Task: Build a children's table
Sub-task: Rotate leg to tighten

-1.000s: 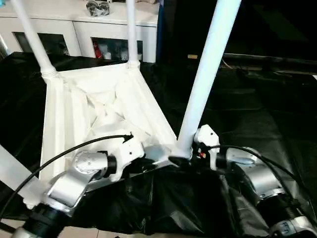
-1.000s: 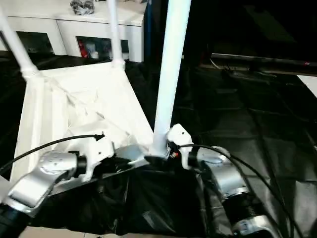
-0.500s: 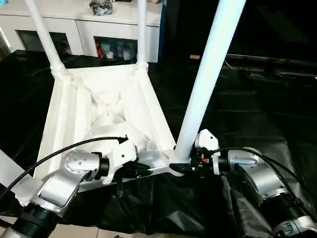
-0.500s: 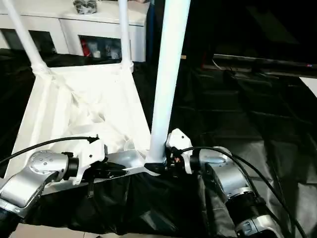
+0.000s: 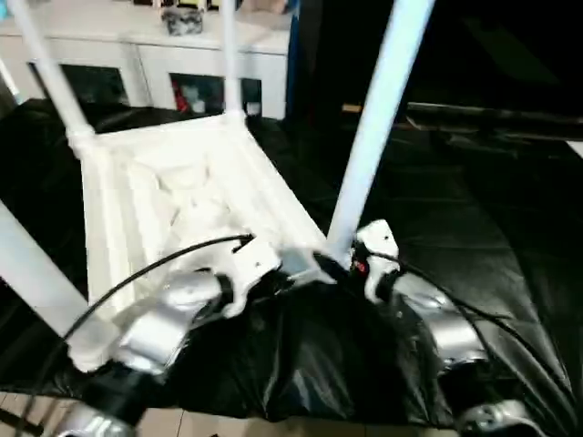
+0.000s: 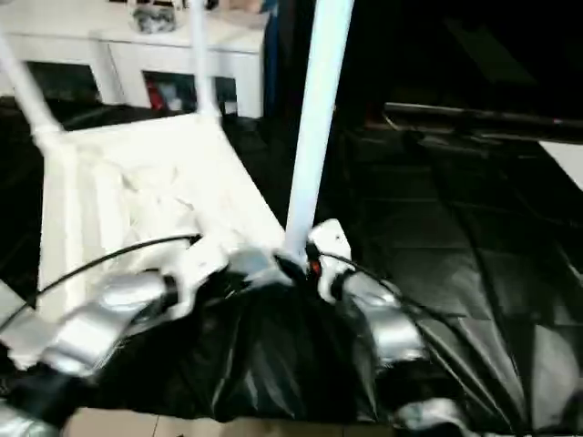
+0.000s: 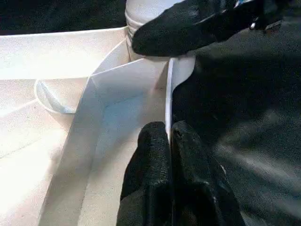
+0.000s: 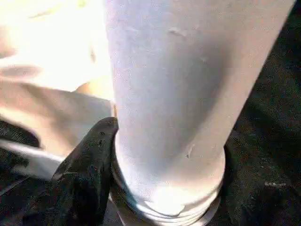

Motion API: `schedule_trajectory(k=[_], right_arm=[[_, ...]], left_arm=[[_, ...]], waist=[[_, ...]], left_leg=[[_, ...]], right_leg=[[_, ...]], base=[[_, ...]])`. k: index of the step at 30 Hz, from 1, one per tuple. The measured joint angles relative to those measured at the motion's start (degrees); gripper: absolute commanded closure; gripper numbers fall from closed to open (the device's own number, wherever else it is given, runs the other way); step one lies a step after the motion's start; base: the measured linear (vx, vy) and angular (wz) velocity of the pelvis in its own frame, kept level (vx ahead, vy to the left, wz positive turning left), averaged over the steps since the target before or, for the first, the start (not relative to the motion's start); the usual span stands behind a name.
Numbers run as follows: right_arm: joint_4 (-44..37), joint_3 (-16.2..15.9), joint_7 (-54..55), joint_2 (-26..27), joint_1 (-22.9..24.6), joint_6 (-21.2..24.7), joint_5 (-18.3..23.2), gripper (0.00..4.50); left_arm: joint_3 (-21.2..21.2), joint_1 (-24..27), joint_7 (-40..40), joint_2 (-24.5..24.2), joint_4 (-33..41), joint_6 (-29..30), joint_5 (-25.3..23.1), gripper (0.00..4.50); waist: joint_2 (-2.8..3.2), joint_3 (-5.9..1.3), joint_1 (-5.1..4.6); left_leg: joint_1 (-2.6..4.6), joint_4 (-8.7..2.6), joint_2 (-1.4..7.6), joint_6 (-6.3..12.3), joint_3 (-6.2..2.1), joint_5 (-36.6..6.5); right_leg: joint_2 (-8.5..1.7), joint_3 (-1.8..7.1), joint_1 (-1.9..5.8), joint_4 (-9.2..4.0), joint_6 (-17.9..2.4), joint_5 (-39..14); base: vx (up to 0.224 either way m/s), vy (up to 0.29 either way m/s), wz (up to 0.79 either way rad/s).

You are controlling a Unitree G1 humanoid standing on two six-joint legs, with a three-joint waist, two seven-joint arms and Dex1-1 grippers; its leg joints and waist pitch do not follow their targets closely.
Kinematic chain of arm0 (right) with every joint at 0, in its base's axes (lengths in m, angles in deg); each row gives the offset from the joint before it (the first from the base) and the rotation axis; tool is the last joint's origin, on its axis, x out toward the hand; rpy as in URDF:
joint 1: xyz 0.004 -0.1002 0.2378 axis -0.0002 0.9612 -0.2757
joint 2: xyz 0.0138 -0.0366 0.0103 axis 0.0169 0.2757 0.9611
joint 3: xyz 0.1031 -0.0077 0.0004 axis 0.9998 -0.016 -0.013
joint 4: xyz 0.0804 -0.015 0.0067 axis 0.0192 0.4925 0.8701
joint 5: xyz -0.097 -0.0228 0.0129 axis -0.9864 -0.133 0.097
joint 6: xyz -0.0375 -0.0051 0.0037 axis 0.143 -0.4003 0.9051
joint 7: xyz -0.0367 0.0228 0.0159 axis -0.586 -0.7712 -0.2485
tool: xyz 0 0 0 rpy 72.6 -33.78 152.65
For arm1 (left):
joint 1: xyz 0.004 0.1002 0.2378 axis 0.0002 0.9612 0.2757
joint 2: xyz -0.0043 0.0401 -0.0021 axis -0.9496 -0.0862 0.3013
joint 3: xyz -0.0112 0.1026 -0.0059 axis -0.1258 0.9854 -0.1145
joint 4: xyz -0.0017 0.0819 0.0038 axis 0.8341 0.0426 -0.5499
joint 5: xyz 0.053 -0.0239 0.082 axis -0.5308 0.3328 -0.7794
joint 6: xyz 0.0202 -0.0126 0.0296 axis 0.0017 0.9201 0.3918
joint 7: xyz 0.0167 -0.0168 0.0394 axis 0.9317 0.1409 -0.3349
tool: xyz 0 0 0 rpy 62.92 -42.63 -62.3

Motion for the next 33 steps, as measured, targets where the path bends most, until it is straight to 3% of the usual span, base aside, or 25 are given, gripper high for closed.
schedule_trajectory(k=[3, 4, 10, 25, 33], right_arm=[[0.10, 0.82, 4.45, 1.52, -0.10, 0.02, -1.66, 1.78], [0.10, 0.89, 4.84, 1.63, -0.09, -0.09, -1.86, 1.22], [-0.03, 0.89, 1.73, 0.63, -0.04, -0.55, -1.45, 0.62], [-5.16, -5.55, -28.55, -12.27, 0.23, 0.27, 1.47, 0.62], [-6.09, -7.44, -34.89, -13.61, 0.39, 0.24, 2.94, 0.62]], left_arm=[[-0.09, -0.14, -2.63, 2.59, -0.43, 0.64, -1.64, 4.50], [-0.06, -0.14, -2.89, 2.86, -0.43, 0.74, -1.73, 4.50], [0.30, -0.13, -2.56, 2.41, -0.12, 0.18, -1.65, 4.50], [-0.22, 3.06, 14.50, -9.56, 3.96, -5.23, 3.40, 4.50], [-0.14, 3.90, 20.08, -12.55, 5.36, -4.84, 6.04, 4.50]], waist=[[0.34, -0.17, 0.13], [0.44, -0.23, 0.19], [0.51, -0.25, 0.21], [0.03, -0.04, -0.07], [-0.21, -0.01, 0.48]], left_leg=[[-0.03, -0.05, -0.03, -0.01, 0.05, 0.01], [-0.06, -0.05, -0.03, -0.01, 0.06, 0.01], [-0.20, -0.07, -0.03, -0.01, 0.06, 0.01], [-0.42, -0.14, 0.01, 0.06, 0.06, 0.04], [-0.42, -0.14, 0.01, 0.11, 0.09, 0.04]], right_leg=[[-0.04, 0.03, 0.00, -0.08, 0.10, -0.06], [-0.04, 0.04, -0.01, -0.09, 0.16, -0.10], [-0.04, 0.03, -0.12, -0.14, 0.25, -0.16], [-0.02, -0.04, -0.32, -0.27, 0.17, -0.21], [-0.02, -0.03, -0.32, -0.30, 0.13, -0.23]], base=[[0.000, 0.000, 0.00], [0.000, 0.000, 0.00], [0.000, 0.000, 0.00], [0.000, 0.000, 0.00], [0.000, 0.000, 0.00]])
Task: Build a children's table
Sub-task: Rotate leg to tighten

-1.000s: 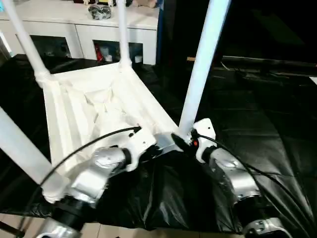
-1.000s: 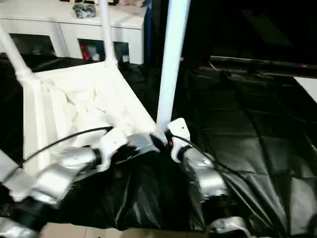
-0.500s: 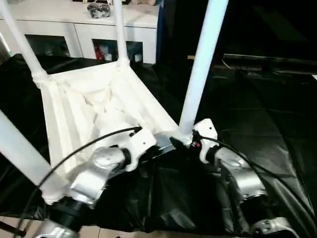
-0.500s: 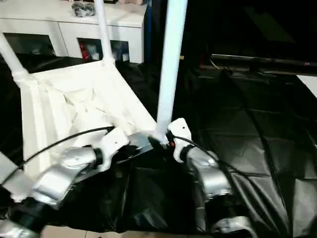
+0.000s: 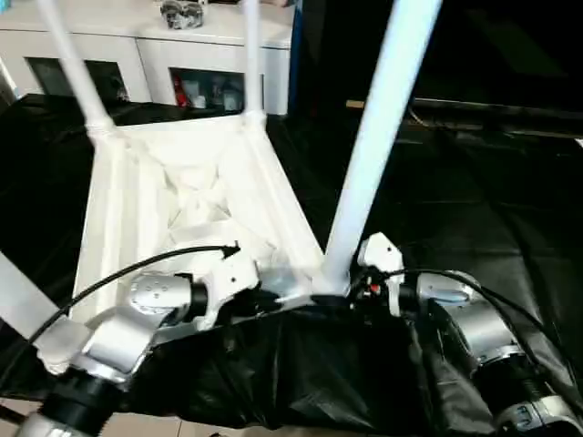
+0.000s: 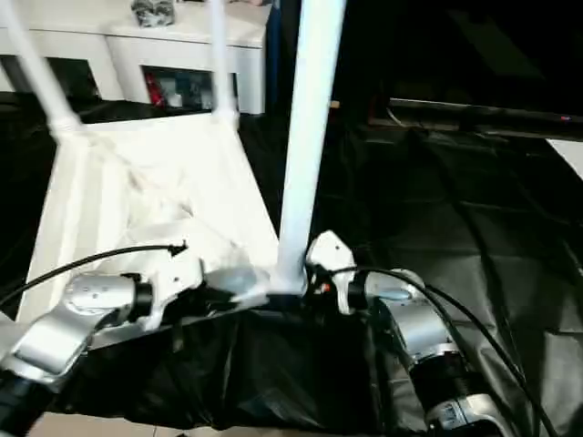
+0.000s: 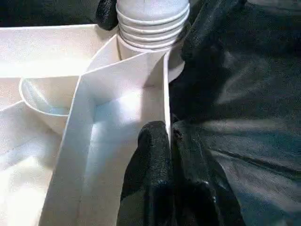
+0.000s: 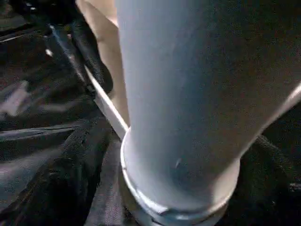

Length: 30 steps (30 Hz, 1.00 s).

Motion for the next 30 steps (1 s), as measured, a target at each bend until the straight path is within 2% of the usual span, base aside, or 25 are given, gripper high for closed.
schedule_trajectory(k=[1, 3, 5, 7, 12, 15, 19, 21, 25, 30], right_arm=[[-0.29, -0.17, -0.49, -0.18, 0.05, 0.16, 0.00, 0.62], [-0.75, -0.34, -1.01, -0.33, 0.12, 0.51, 0.00, 0.92], [-0.79, -0.30, -1.56, -0.47, 0.12, 0.69, 0.00, 0.95], [-1.02, -0.39, -1.75, -0.48, 0.20, 1.24, 0.26, 1.29], [-1.32, -0.21, -1.37, -0.26, 0.76, 1.60, 0.47, 1.66], [-1.59, 0.63, 1.23, 1.22, 1.82, 1.59, 0.46, 1.72], [-0.59, 2.88, 8.43, 4.07, 2.40, 1.66, -0.37, 1.77], [1.47, 4.93, 16.50, 7.46, 2.18, 1.46, -1.18, 1.78], [5.66, 8.35, 32.93, 14.13, -0.19, 1.80, -3.31, 1.78], [7.93, 10.65, 43.03, 17.95, -2.26, 2.24, -4.80, 1.78]], left_arm=[[0.00, 0.00, 0.44, -0.19, 0.00, 0.05, 0.17, 4.50], [0.00, 0.01, 1.02, -0.30, 0.00, 0.05, 0.26, 4.50], [0.00, 0.01, 1.76, -0.52, 0.00, 0.05, 0.37, 4.50], [0.00, 0.02, 2.03, -0.62, 0.00, 0.05, 0.52, 4.50], [0.00, 0.24, 2.13, -0.49, 0.01, -0.05, 0.67, 4.50], [-0.05, 0.44, 0.63, 0.57, -0.03, -0.22, 0.15, 4.50], [-0.34, 0.37, -4.38, 3.31, -0.53, 0.34, -2.03, 4.50], [-0.59, -0.53, -9.21, 6.43, -1.85, 2.19, -3.61, 4.50], [-0.65, -2.84, -18.04, 12.54, -3.86, 6.67, -6.66, 4.50], [-0.56, -4.13, -23.99, 17.07, -4.81, 9.18, -8.79, 4.50]], waist=[[-0.03, 0.00, 0.09], [-0.04, 0.00, 0.24], [-0.05, 0.00, 0.41], [-0.05, -0.01, 0.45], [-0.07, -0.02, 0.51], [-0.12, -0.05, 0.47], [-0.12, -0.06, 0.23], [-0.11, -0.05, 0.01], [-0.08, -0.04, -1.14], [0.04, -0.08, -1.37]], left_leg=[[0.01, 0.00, 0.00, 0.00, 0.01, 0.00], [0.01, 0.00, 0.00, 0.00, 0.01, 0.00], [0.01, 0.00, 0.00, 0.01, 0.01, 0.00], [0.01, 0.00, 0.00, 0.01, 0.01, 0.00], [0.04, 0.00, 0.00, 0.01, 0.01, 0.01], [0.16, 0.01, 0.00, 0.00, 0.01, 0.01], [0.34, 0.02, 0.00, -0.02, 0.01, 0.01], [0.61, 0.00, 0.00, -0.04, 0.02, 0.01], [0.74, -0.03, 0.00, -0.15, 0.01, 0.07], [0.68, -0.07, -0.02, -0.19, 0.01, 0.09]], right_leg=[[0.00, 0.00, 0.00, 0.00, 0.00, 0.00], [0.00, 0.01, 0.00, 0.00, 0.00, 0.00], [0.00, 0.00, 0.00, 0.00, 0.00, 0.00], [0.00, 0.00, 0.01, 0.00, 0.00, 0.00], [0.00, -0.01, 0.04, 0.01, 0.00, 0.00], [0.00, 0.00, 0.17, 0.02, 0.00, 0.00], [-0.01, 0.04, 0.29, 0.06, -0.05, 0.16], [-0.01, 0.07, 0.42, 0.12, -0.05, 0.18], [-0.03, 0.05, 0.36, 0.13, 0.17, 0.10], [-0.03, 0.08, 0.31, 0.11, 0.18, 0.12]], base=[[0.000, 0.000, 0.00], [0.000, 0.000, 0.00], [0.000, 0.000, 0.00], [0.000, 0.000, 0.00], [0.000, 0.000, 0.00], [0.000, 0.000, 0.00], [0.000, 0.000, 0.00], [0.000, 0.000, 0.00], [0.000, 0.000, 0.00], [0.000, 0.000, 0.00]])
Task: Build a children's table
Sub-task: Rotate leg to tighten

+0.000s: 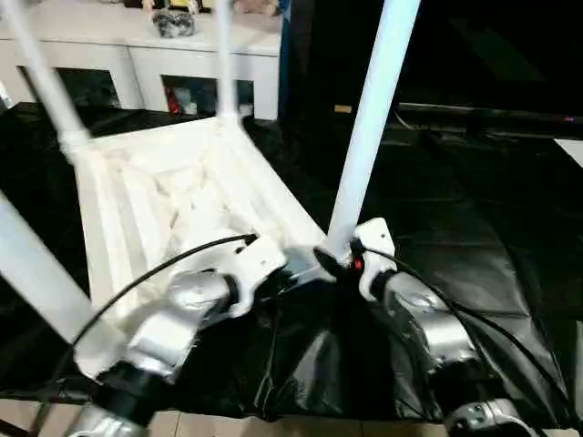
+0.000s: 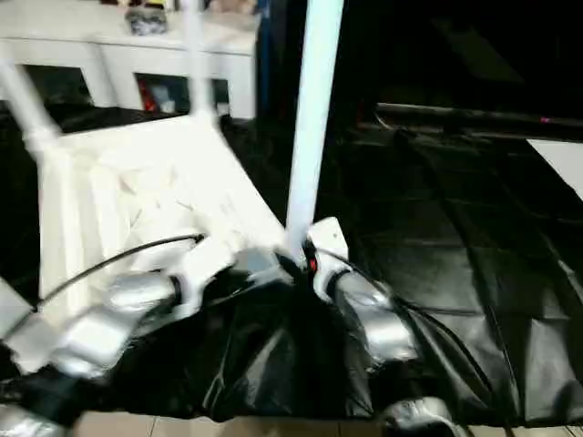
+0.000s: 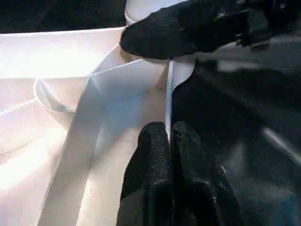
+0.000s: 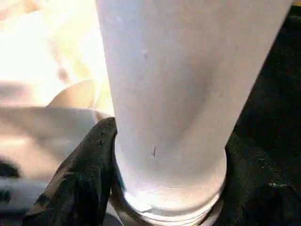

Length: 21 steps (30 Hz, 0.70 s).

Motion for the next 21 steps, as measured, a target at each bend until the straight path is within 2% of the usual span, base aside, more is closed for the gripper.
schedule_trajectory(k=[2, 3, 4, 6, 7, 11, 15, 16, 17, 21], right_arm=[[0.35, 0.39, 0.54, 0.13, -0.17, -0.47, -0.06, 1.78], [0.39, 0.44, 0.53, 0.13, -0.17, -0.72, -0.05, 1.43], [0.38, 0.51, 0.50, 0.13, -0.17, -0.89, 0.01, 1.43], [0.29, 0.74, 0.14, 0.13, -0.17, -0.89, 0.32, 1.06], [0.19, 0.81, -0.96, -0.14, -0.17, -0.85, 0.66, 1.03], [-0.42, 0.54, -8.28, -2.63, -0.09, -0.40, 2.10, 0.62], [-1.80, -2.05, -16.35, -6.61, -0.06, 0.20, 2.46, 0.48], [-2.17, -2.73, -18.76, -7.93, -0.05, 0.27, 2.50, 0.19], [-2.55, -3.49, -20.78, -9.04, -0.05, 0.26, 2.53, 0.11], [-3.37, -4.95, -27.36, -11.95, -0.07, -0.07, 2.68, 0.06]], left_arm=[[0.26, -0.02, -0.59, 0.87, 0.01, 0.06, -0.77, 4.50], [0.44, -0.02, -0.59, 0.95, 0.07, 0.06, -0.80, 4.50], [0.49, -0.02, -0.59, 0.96, 0.18, 0.05, -0.80, 4.50], [0.50, -0.01, -0.59, 0.96, 0.32, 0.06, -0.79, 4.50], [0.52, 0.00, -0.53, 0.84, 0.43, 0.02, -0.77, 4.50], [0.52, 0.48, 1.25, -0.89, 1.51, -0.43, 0.07, 4.50], [0.50, 0.92, 4.61, -3.52, 2.28, -1.96, 0.60, 4.50], [0.44, 1.22, 5.90, -4.53, 2.61, -2.64, 1.02, 4.50], [0.34, 1.47, 6.88, -5.20, 2.85, -3.03, 1.44, 4.50], [0.15, 2.56, 10.95, -8.41, 4.15, -4.83, 2.84, 4.50]], waist=[[0.06, -0.04, 0.10], [0.10, -0.06, 0.14], [0.12, -0.07, 0.17], [0.13, -0.07, 0.25], [0.13, -0.06, 0.24], [0.20, 0.01, 0.20], [0.32, 0.08, 0.11], [0.32, 0.08, 0.10], [0.32, 0.09, 0.09], [0.32, 0.08, 0.19]], left_leg=[[-0.02, -0.01, 0.00, 0.00, 0.00, 0.00], [-0.04, -0.05, 0.00, 0.00, 0.00, 0.00], [-0.05, -0.15, 0.00, 0.00, 0.00, 0.00], [-0.05, -0.26, 0.00, -0.01, 0.00, 0.01], [-0.05, -0.32, 0.00, -0.01, 0.00, 0.01], [-0.13, -0.39, 0.00, -0.01, 0.00, 0.01], [-0.18, -0.44, 0.00, -0.01, 0.00, 0.01], [-0.22, -0.44, 0.00, -0.01, 0.00, 0.02], [-0.26, -0.44, 0.00, -0.01, 0.00, 0.02], [-0.57, -0.39, 0.00, 0.03, 0.00, 0.04]], right_leg=[[0.00, 0.00, 0.00, -0.01, -0.22, 0.14], [0.00, -0.01, -0.01, -0.01, -0.20, 0.13], [0.00, -0.02, -0.03, -0.03, -0.16, 0.10], [0.00, -0.04, -0.06, -0.07, -0.13, 0.07], [0.00, -0.05, -0.08, -0.10, -0.13, 0.07], [0.01, -0.07, -0.17, -0.15, -0.13, 0.07], [0.02, -0.09, -0.23, -0.17, -0.15, 0.06], [0.02, -0.09, -0.27, -0.17, -0.16, 0.05], [0.02, -0.09, -0.30, -0.18, -0.17, 0.05], [0.02, -0.10, -0.56, -0.17, -0.18, 0.04]], base=[[0.000, 0.000, 0.00], [0.000, 0.000, 0.00], [0.000, 0.000, 0.00], [0.000, 0.000, 0.00], [0.000, 0.000, 0.00], [0.000, 0.000, 0.00], [0.000, 0.000, 0.00], [0.000, 0.000, 0.00], [0.000, 0.000, 0.00], [0.000, 0.000, 0.00]])
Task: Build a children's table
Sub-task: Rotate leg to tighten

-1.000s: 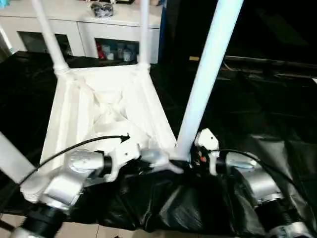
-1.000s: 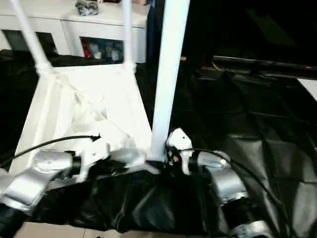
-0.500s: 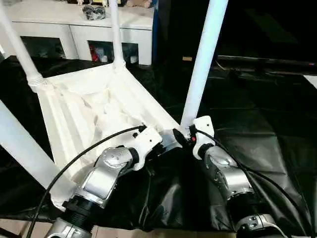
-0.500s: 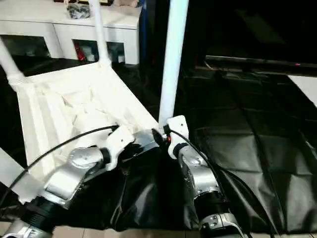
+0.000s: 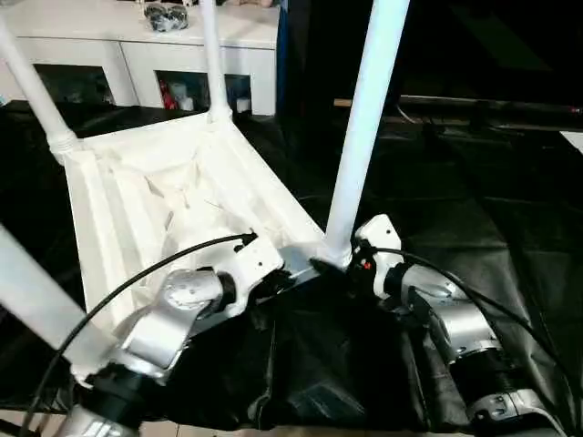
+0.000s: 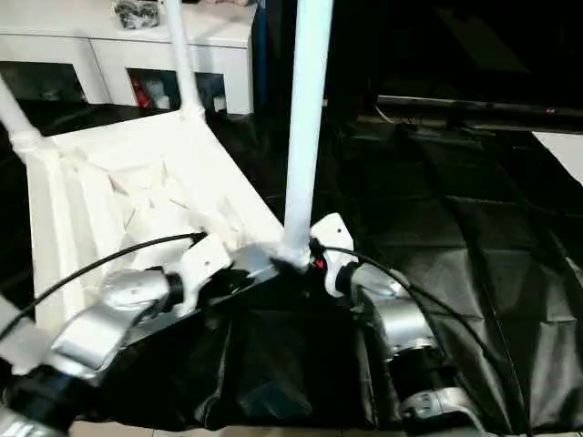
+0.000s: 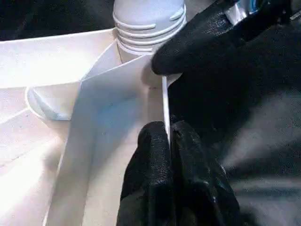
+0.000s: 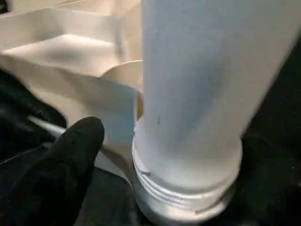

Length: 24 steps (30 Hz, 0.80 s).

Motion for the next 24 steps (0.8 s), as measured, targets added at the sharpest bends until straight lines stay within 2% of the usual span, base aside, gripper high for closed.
schedule_trajectory(k=[5, 11, 12, 15, 17, 20, 22, 24], right_arm=[[-0.97, -2.03, -7.93, -2.48, -0.05, -0.27, 0.78, 0.06], [-0.87, -2.79, -12.35, -3.70, -0.06, -0.68, 1.92, 0.06], [-0.88, -2.90, -13.03, -3.83, -0.06, -0.68, 2.05, 0.32], [-0.98, -2.98, -14.43, -4.25, -0.05, -0.67, 2.15, 0.45], [-1.22, -3.12, -15.62, -4.49, -0.05, -0.65, 2.24, 0.74], [-1.40, -3.76, -16.92, -4.77, -0.04, -0.64, 2.59, 0.86], [-1.52, -3.91, -17.20, -4.86, -0.01, -0.63, 2.60, 1.18], [-2.18, -4.01, -17.20, -4.71, 0.55, -0.62, 2.63, 1.25]], left_arm=[[-0.20, 1.09, 5.49, -3.32, 0.88, -1.78, 2.55, 4.50], [-0.45, 2.31, 10.09, -6.08, 2.31, -1.74, 5.00, 4.50], [-0.48, 2.37, 10.66, -6.41, 2.37, -1.72, 5.23, 4.50], [-0.69, 2.58, 12.10, -7.12, 2.50, -1.60, 5.94, 4.50], [-0.77, 2.70, 12.71, -7.53, 2.57, -1.60, 6.25, 4.50], [-0.75, 2.83, 12.96, -7.72, 2.78, -1.60, 6.32, 4.50], [-0.75, 2.86, 13.11, -7.80, 2.84, -1.59, 6.32, 4.50], [-0.73, 2.86, 13.11, -7.72, 2.83, -1.61, 6.25, 4.50]], waist=[[-0.11, 0.05, 0.27], [-0.33, 0.15, 0.33], [-0.36, 0.14, 0.30], [-0.40, 0.15, 0.32], [-0.43, 0.15, 0.32], [-0.49, 0.15, 0.35], [-0.53, 0.14, 0.38], [-0.59, 0.12, 0.44]], left_leg=[[-0.11, 0.05, 0.00, 0.43, 0.00, 0.26], [-0.10, 0.08, 0.00, 0.45, 0.01, 0.27], [-0.10, 0.08, 0.00, 0.45, 0.01, 0.28], [-0.11, 0.09, 0.00, 0.46, 0.01, 0.28], [-0.11, 0.10, 0.00, 0.46, 0.01, 0.28], [-0.11, 0.11, 0.00, 0.47, 0.01, 0.28], [-0.10, 0.12, 0.01, 0.47, 0.01, 0.28], [-0.10, 0.12, 0.01, 0.47, 0.01, 0.29]], right_leg=[[0.00, -0.02, -0.07, 0.00, -0.03, -0.02], [-0.01, -0.01, -0.06, 0.02, -0.03, -0.02], [-0.01, -0.01, -0.06, 0.02, -0.03, -0.02], [-0.01, -0.01, -0.06, 0.03, -0.03, -0.02], [-0.01, -0.02, -0.06, 0.03, -0.03, -0.02], [-0.01, -0.02, -0.05, 0.04, -0.03, -0.02], [-0.01, -0.02, -0.05, 0.05, -0.03, -0.02], [-0.01, -0.03, -0.04, 0.06, -0.03, -0.02]], base=[[0.000, 0.000, 0.00], [0.000, 0.000, 0.00], [0.000, 0.000, 0.00], [0.000, 0.000, 0.00], [0.000, 0.000, 0.00], [0.000, 0.000, 0.00], [0.000, 0.000, 0.00], [0.000, 0.000, 0.00]])
